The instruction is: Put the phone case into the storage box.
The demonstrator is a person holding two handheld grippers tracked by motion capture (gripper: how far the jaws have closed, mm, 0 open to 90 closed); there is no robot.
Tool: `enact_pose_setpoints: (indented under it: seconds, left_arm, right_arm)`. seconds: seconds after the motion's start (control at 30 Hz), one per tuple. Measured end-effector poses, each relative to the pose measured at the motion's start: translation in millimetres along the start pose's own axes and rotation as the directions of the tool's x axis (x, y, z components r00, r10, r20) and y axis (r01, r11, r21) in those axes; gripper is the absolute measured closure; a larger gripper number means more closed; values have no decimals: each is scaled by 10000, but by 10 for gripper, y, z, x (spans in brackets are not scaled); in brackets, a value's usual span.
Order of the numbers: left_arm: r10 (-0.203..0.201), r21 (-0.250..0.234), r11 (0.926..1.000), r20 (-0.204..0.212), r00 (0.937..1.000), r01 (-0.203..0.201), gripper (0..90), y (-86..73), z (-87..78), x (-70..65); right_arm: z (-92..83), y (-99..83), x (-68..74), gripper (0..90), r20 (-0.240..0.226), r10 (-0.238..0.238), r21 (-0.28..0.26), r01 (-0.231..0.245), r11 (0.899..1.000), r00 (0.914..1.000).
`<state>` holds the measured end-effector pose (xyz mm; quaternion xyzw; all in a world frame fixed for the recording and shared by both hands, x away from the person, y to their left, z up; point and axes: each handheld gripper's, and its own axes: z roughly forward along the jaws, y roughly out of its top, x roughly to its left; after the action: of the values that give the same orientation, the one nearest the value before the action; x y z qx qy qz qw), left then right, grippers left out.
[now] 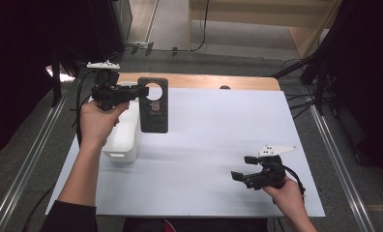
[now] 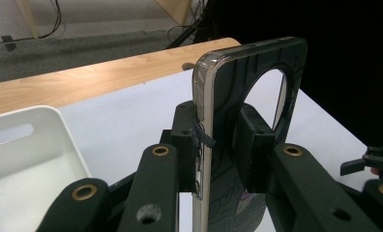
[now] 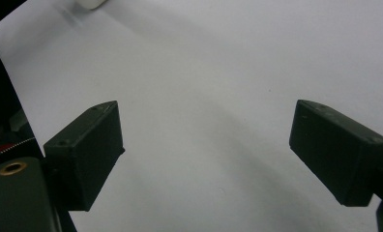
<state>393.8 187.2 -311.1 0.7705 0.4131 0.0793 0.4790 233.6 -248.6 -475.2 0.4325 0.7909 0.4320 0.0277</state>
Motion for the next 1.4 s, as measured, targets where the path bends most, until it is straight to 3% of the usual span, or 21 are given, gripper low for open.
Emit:
enact_pose_setpoints:
  seconds: [0.3,0.83,1.27,1.4]
  left_arm:
    - [149,-18,9999,-222,9996,-150,727,142,40,90]
    - [144,-431,9989,-926,9956,-184,726,309,-194,337]
    - [40,-729,9972,-1317,9913,-137,725,314,-298,554]
    - [184,-710,9970,-1476,9889,-291,725,303,-294,613]
  right_arm:
    - [4,4,-9,110,11,29,2,-29,10000,10000]
    - [-9,-7,25,110,-89,-54,-31,54,10000,9999]
    - [14,-4,33,109,-102,-29,73,30,10000,9999]
    - [22,-4,38,110,-76,-71,108,72,9999,9999]
